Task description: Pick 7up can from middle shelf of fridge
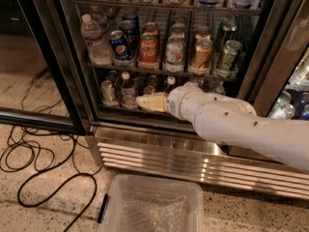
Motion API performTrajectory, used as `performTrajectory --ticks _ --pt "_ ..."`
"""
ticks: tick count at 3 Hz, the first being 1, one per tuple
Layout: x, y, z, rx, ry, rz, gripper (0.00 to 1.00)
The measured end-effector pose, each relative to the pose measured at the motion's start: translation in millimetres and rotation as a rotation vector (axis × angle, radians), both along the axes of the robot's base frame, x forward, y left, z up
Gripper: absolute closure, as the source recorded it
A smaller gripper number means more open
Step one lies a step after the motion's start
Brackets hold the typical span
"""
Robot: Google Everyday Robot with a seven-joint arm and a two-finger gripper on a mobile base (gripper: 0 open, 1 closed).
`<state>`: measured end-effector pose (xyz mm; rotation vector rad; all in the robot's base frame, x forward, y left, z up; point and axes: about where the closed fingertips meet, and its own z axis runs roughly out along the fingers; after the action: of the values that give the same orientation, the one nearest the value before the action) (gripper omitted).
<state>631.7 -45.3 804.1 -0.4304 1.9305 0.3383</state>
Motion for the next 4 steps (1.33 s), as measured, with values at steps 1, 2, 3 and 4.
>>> performTrajectory --ticks 1,2,3,4 --pt "13 -17 16 0.048 -0.047 -0.066 0.00" --pt "21 -4 16 0.079 -0.074 -0.055 0.00" --pt "44 10 16 0.110 -0.140 -0.060 0.00" --pt "68 18 20 0.130 -0.215 -0.093 0.19"
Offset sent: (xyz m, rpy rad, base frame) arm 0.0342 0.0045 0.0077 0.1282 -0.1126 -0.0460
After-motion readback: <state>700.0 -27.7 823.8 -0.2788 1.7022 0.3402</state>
